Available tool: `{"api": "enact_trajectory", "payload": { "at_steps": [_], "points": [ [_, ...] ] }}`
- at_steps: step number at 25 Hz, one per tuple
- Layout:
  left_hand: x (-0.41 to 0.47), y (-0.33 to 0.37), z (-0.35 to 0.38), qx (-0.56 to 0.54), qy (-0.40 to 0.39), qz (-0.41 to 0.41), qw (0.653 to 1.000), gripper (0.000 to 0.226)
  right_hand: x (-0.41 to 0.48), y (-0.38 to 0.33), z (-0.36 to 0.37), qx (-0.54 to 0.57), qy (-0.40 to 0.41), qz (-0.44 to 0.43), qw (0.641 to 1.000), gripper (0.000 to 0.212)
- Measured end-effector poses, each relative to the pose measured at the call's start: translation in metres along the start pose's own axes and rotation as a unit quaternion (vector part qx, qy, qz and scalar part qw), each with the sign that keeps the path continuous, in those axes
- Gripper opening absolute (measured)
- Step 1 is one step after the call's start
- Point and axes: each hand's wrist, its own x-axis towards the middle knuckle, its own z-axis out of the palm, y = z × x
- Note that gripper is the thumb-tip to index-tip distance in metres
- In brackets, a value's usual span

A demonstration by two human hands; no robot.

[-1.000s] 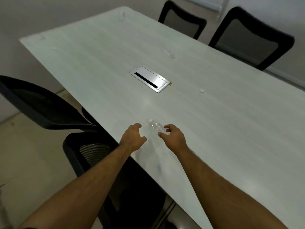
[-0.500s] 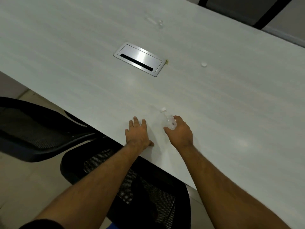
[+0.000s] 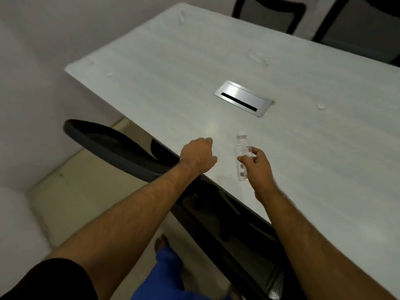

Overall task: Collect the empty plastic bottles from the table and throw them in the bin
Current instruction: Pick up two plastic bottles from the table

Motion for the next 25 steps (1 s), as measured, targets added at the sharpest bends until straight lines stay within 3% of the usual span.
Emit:
{"api": "enact_trajectory", "payload": {
  "at_steps": [6,12,18,25],
  "points": [
    [0.027,-0.178,-0.115,-0.115,0.1,-0.019,0.988,0.058,0.027,-0.103,0.185,0.004,-0.04,-0.064,0.997,0.04],
    [0.055,-0.358,-0.188,-0.199,0.122,-0.065,0.97,0.052,0.057,-0.178,0.369,0.012,-0.067,-0.071,0.995,0.044],
    [0.137,-0.471,-0.223,-0.222,0.116,-0.081,0.965,0.05,0.134,-0.2,0.489,-0.031,-0.046,-0.059,0.997,0.054],
    [0.264,-0.553,-0.222,-0.206,0.057,-0.1,0.972,0.047,0.262,-0.165,0.588,-0.168,0.003,-0.016,0.986,0.073]
  ]
}}
